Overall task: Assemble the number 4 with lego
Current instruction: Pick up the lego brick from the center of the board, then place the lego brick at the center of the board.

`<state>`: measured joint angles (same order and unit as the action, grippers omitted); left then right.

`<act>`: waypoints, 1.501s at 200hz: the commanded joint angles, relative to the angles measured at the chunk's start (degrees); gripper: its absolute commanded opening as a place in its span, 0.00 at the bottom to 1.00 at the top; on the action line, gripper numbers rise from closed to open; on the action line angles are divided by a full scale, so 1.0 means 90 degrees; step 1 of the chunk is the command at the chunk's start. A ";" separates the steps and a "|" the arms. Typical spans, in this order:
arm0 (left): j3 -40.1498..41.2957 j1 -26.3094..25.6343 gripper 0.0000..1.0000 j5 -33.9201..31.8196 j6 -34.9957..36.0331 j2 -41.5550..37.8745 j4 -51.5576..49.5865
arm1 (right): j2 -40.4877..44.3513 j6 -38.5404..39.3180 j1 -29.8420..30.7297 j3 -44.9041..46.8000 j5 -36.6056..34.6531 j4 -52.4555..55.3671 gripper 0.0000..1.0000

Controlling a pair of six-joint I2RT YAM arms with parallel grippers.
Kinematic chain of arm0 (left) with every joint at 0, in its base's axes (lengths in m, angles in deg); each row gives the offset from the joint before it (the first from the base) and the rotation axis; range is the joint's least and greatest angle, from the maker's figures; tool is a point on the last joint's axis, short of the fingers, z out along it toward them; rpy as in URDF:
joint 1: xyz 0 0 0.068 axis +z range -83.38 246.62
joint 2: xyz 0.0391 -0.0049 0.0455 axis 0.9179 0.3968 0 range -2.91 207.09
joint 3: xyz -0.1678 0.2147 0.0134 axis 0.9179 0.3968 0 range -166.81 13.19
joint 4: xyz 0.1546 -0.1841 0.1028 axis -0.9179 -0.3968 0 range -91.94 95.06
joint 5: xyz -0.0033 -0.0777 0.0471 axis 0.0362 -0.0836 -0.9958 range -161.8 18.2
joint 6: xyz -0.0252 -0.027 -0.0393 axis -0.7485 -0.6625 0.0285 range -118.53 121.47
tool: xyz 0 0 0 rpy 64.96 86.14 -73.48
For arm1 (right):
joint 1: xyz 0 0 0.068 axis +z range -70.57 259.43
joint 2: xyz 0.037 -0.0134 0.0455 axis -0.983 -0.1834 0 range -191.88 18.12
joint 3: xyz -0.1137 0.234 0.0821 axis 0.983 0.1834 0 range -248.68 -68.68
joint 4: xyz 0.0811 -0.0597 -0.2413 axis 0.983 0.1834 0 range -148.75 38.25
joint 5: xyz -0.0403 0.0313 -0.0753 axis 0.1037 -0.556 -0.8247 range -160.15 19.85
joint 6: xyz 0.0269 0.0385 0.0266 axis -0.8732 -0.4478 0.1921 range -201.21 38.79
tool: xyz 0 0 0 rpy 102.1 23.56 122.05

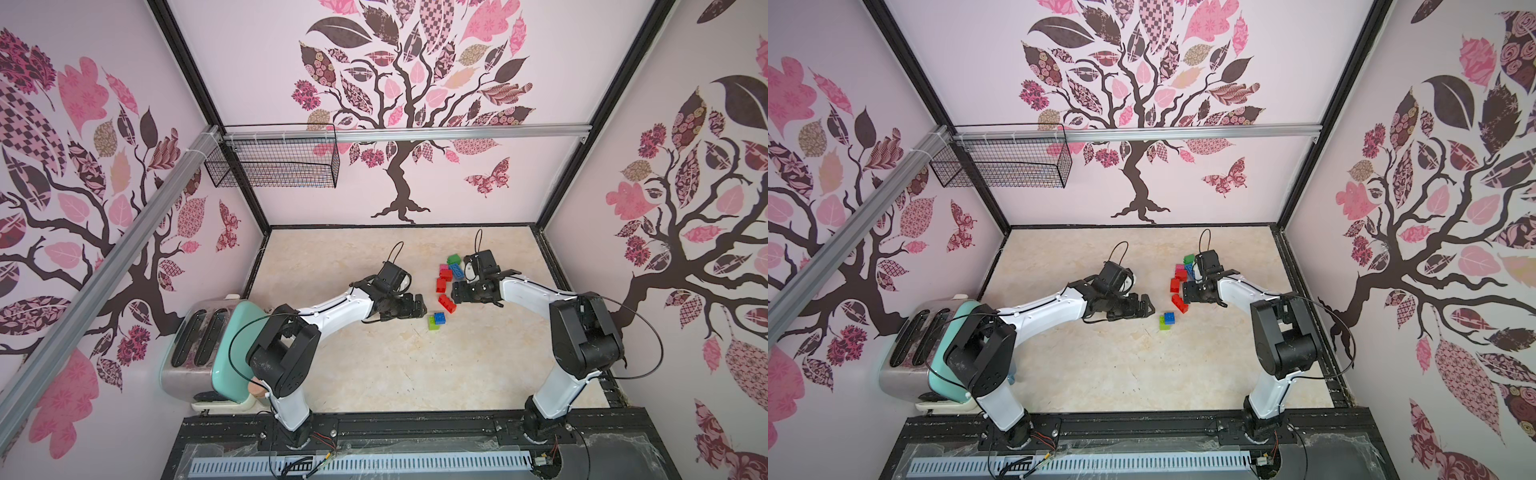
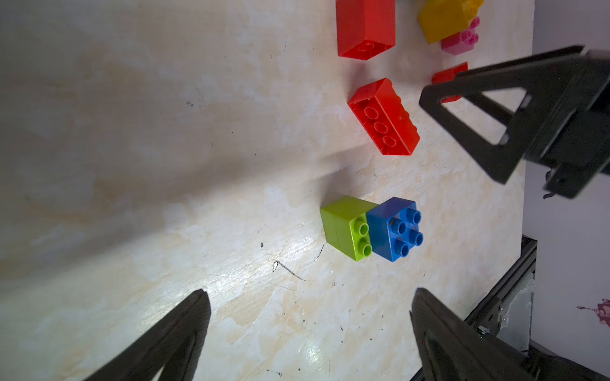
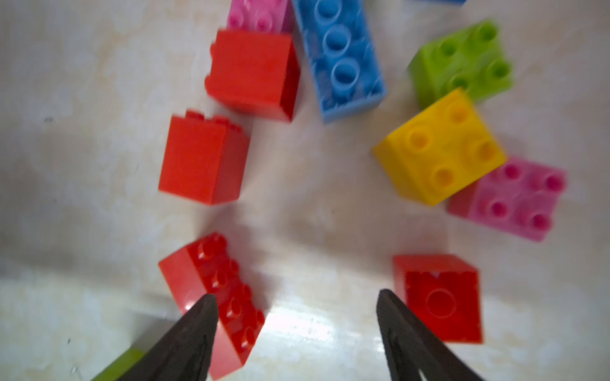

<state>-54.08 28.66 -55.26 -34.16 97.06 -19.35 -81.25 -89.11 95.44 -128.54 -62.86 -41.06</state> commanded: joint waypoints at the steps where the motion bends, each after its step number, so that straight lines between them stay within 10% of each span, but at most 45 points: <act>1: 0.0032 0.0057 0.98 -0.0128 0.0049 -0.0102 -0.0020 | 0.0065 0.0289 0.0037 0.0073 0.0806 -0.0085 0.77; 64: 0.0057 0.0110 0.98 -0.0263 0.0108 -0.0215 -0.0120 | -0.0668 0.0515 0.0310 -0.0447 0.0919 0.0038 0.65; 136: 0.0501 0.0560 0.98 -0.0624 0.0011 -0.0866 -0.0230 | -0.0900 0.1496 0.0852 -0.1192 0.0537 -0.0050 0.27; 200: 0.1467 0.1546 0.98 -0.1027 -0.0465 -0.1978 -0.0327 | -0.1213 0.3105 0.1789 -0.1904 -0.0386 -0.0529 0.25; 300: 0.2509 0.2547 0.98 -0.0763 -0.0628 -0.2760 -0.0530 | -0.0786 0.6732 0.3816 0.1704 -0.2410 -0.6606 0.25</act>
<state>-33.14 51.48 -63.74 -40.61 70.85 -23.13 -89.08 -39.00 127.97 -117.24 -81.00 -87.31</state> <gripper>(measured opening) 0.981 0.273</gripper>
